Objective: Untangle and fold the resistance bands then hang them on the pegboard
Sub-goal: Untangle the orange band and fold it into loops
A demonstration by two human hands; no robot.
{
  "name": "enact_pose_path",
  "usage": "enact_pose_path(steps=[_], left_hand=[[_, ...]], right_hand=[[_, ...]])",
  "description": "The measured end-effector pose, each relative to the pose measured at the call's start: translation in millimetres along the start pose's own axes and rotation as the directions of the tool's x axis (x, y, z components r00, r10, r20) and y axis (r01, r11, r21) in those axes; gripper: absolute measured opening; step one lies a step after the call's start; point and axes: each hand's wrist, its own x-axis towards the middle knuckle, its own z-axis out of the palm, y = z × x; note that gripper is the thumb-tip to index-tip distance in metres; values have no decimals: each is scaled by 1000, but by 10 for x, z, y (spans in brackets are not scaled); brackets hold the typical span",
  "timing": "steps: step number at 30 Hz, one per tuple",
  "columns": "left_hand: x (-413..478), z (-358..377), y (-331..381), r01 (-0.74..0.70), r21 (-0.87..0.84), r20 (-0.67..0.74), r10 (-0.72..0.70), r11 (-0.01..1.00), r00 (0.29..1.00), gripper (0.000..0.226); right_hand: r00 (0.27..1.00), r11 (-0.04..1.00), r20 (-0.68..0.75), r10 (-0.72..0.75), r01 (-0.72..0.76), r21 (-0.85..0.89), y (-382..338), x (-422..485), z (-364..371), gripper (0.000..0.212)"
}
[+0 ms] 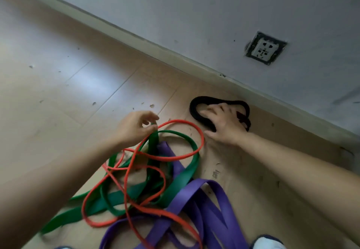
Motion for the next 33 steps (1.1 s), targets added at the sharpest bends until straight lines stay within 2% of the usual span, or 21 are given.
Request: enact_pose_path(steps=[2,3,5,7,11,14,17,20,22,25,28,29,31,33], left_hand=[[-305,-19,-117,39,18,37,-40,999,999,28],[-446,-3,-163,74,43,70,-77,996,995,42],[-661,71,-220,115,121,139,-132,986,981,80],[-811,187,-269,148,173,197,-182,974,963,97],[-997,376,-299,155,240,192,-203,958,960,65],[-1218,386,-273,125,259,176,-174,958,969,45],[-1456,229,-283,150,157,226,-183,976,957,37],[-1673,-45,-289,124,146,324,-166,982,931,30],[-1820,-243,-248,115,166,419,-176,979,891,22],[-2054,-469,-144,126,222,558,-232,967,796,11],[-2256,-604,20,111,249,553,-236,962,799,12],[-2316,-651,98,102,243,530,-220,965,819,9],[-2413,-765,275,81,227,474,-183,971,862,8],[-2523,-918,443,85,239,420,-181,967,889,20]], right_hand=[[988,990,76,-131,127,57,-171,-149,95,59],[978,984,122,-172,165,65,-237,-229,154,56],[968,989,203,-146,135,69,-348,-356,233,62],[970,994,235,-53,29,104,-433,-433,278,67],[966,969,254,52,-111,221,-573,-604,302,68],[955,913,287,72,-179,366,-713,-771,265,51],[923,899,385,30,-193,393,-942,-1001,328,29],[900,883,419,-115,-101,459,-1238,-1294,322,19],[856,870,469,-218,-47,490,-1393,-1474,206,13],[735,828,603,-312,-101,551,-1551,-1687,-60,11],[655,822,676,-338,-144,551,-1716,-1887,-328,19],[652,820,677,-340,-146,553,-1770,-1945,-414,21],[692,830,641,-332,-108,547,-1853,-2047,-598,20],[748,843,591,-301,-80,532,-1899,-2147,-815,18]])
